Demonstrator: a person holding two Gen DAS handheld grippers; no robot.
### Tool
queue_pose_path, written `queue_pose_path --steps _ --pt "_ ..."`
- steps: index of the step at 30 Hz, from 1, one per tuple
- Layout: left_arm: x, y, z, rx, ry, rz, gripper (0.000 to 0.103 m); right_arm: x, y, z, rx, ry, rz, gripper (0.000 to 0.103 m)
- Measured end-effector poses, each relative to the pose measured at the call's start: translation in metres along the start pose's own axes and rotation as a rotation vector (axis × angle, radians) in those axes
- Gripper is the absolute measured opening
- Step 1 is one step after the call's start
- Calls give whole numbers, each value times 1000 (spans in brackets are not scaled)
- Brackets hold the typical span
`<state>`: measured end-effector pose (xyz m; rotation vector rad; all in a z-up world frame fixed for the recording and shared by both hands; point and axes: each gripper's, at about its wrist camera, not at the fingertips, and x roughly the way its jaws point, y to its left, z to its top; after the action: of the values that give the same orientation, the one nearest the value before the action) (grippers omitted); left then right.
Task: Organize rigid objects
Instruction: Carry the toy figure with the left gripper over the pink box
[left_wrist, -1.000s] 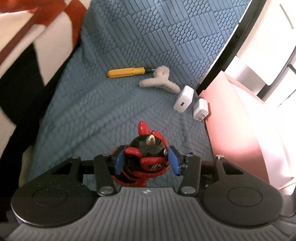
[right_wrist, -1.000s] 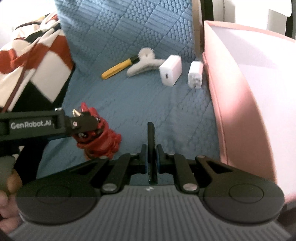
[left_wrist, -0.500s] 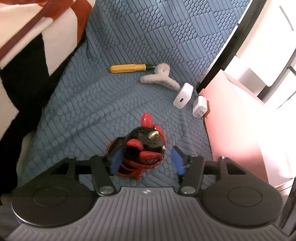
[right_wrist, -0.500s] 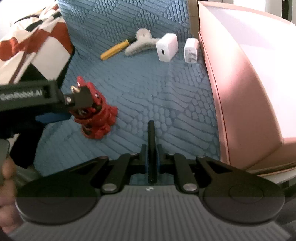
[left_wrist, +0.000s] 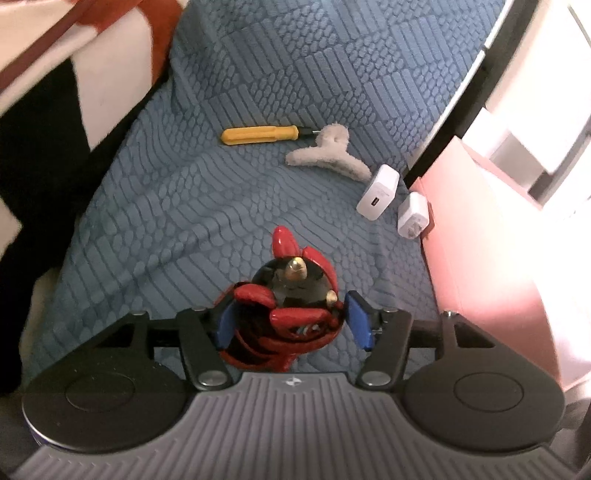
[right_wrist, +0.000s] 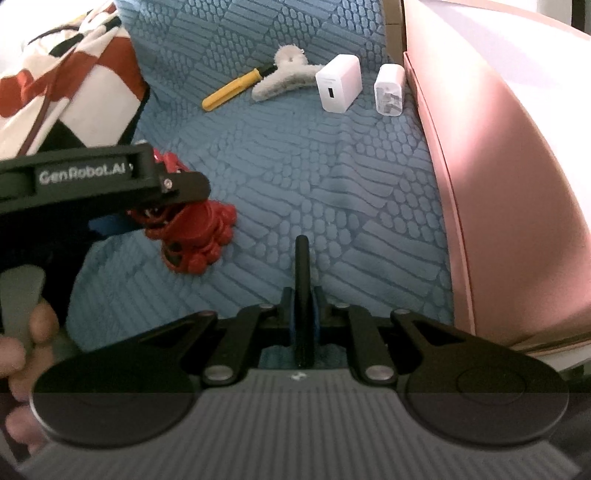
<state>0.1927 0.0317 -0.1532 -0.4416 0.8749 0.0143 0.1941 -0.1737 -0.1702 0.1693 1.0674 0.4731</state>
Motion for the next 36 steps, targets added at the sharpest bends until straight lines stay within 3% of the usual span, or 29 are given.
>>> queue_pose_path --steps 7,14,26,36 --pt "-3 1 5 -6 19 1 65 1 -3 10 31 23 -34 12" --pt "-24 5 10 -30 36 -26 65 -20 -2 21 34 -7 -50 12" --pt "-94 -16 40 0 0 -106 65 -108 11 46 59 -147 -40 12" --pt "-151 -44 44 44 -34 -156 65 -182 22 44 47 -240 -22 12"
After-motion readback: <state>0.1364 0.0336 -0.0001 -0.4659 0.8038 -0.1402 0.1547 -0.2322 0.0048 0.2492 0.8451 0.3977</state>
